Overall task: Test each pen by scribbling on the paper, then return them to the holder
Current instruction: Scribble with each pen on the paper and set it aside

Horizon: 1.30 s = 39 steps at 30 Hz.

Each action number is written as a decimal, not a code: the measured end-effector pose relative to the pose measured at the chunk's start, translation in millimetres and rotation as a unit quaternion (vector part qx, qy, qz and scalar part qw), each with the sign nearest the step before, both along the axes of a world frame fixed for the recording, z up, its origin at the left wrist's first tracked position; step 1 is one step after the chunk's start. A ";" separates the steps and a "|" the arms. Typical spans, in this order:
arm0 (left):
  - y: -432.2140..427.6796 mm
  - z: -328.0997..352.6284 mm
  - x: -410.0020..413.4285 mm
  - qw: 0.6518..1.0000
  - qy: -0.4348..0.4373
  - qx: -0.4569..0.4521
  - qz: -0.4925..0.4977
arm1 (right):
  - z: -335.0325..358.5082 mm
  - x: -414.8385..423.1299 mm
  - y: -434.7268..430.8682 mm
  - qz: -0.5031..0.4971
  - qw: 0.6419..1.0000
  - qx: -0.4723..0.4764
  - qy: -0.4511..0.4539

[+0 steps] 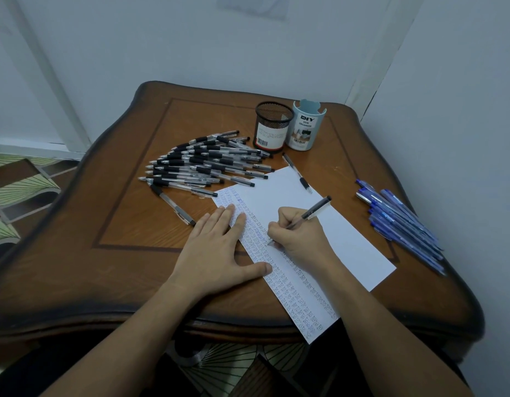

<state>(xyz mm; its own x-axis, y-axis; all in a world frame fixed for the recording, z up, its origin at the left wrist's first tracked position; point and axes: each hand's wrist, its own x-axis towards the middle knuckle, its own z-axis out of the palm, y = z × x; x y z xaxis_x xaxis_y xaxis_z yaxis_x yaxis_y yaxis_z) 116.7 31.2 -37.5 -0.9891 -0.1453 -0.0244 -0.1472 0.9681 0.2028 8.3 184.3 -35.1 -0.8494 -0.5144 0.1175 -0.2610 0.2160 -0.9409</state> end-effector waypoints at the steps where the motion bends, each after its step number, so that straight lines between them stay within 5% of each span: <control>1: 0.1 -0.1 0.0 1.000 0.002 0.002 0.000 | 0.1 -0.4 0.0 -0.001 1.000 -0.003 0.000; 24: 0.1 0.3 -0.6 1.000 -0.004 -0.003 0.002 | 3.2 -0.6 0.4 0.000 1.000 0.014 -0.024; 35: 0.3 2.0 0.0 1.000 -0.003 0.009 0.002 | 24.9 -11.6 1.1 -0.059 0.968 -0.109 -0.218; 39: 0.0 1.9 -0.4 1.000 -0.006 0.006 0.001 | 30.5 -11.9 2.7 -0.037 0.974 -0.081 -0.210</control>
